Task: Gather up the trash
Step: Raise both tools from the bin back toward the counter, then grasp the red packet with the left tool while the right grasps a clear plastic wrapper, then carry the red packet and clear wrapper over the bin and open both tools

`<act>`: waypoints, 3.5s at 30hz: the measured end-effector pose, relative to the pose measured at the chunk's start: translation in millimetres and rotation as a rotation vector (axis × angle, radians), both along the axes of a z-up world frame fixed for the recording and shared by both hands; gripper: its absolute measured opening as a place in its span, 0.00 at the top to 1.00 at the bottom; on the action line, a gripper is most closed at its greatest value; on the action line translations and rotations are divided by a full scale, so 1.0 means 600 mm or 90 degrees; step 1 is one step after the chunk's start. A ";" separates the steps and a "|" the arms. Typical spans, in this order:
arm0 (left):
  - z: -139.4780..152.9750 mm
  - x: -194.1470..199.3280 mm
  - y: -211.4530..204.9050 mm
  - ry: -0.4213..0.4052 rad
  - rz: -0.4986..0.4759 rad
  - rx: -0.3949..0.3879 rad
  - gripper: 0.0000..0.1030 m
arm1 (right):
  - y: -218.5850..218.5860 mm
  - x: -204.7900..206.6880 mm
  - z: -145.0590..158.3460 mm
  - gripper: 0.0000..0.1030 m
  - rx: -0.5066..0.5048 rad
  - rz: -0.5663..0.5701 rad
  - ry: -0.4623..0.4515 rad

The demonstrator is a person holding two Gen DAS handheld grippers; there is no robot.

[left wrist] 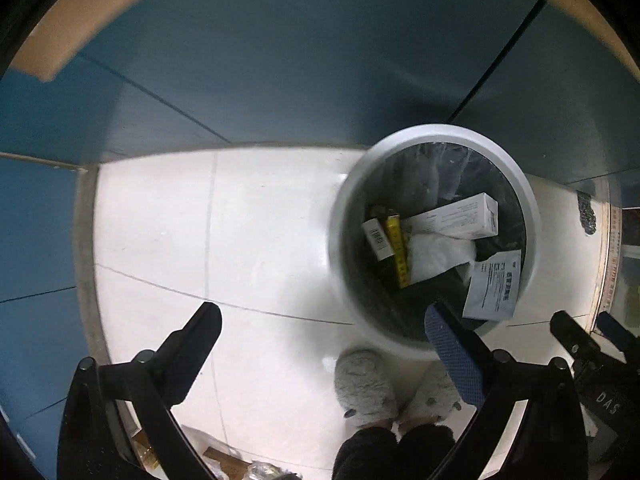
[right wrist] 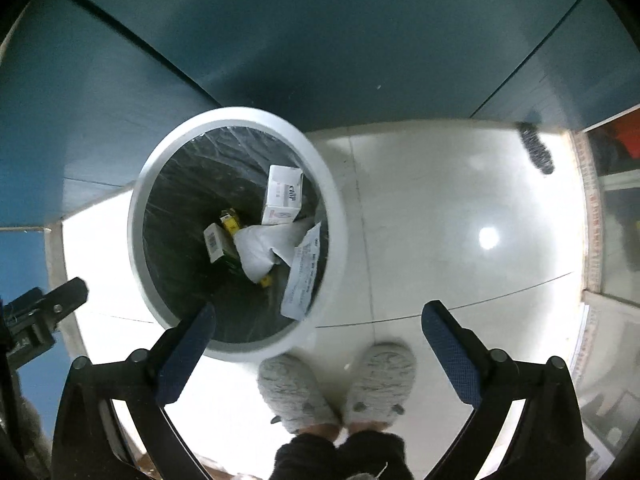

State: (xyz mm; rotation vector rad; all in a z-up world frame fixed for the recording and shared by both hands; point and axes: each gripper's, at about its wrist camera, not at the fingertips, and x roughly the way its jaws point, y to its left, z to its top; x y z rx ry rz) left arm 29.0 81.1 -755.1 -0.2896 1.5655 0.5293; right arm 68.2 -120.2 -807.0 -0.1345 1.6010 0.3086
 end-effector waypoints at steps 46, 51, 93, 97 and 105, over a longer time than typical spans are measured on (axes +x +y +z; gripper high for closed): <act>0.862 -0.099 -0.138 -0.251 -0.046 0.020 0.00 | -0.181 -0.102 1.042 0.00 0.122 -0.042 -0.197; 0.904 0.001 -0.122 -0.300 -0.066 0.050 0.00 | -0.208 -0.031 1.067 0.00 0.157 -0.111 -0.207; 0.730 0.531 -0.055 -0.172 -0.021 0.068 0.88 | 0.042 0.758 0.766 1.00 0.091 0.124 -0.211; 0.754 0.501 -0.061 -0.197 -0.009 0.066 0.88 | 0.020 0.734 0.808 1.00 0.148 0.084 -0.234; 0.841 0.466 -0.084 -0.276 -0.012 0.057 0.88 | -0.035 0.652 0.937 1.00 0.227 0.031 -0.301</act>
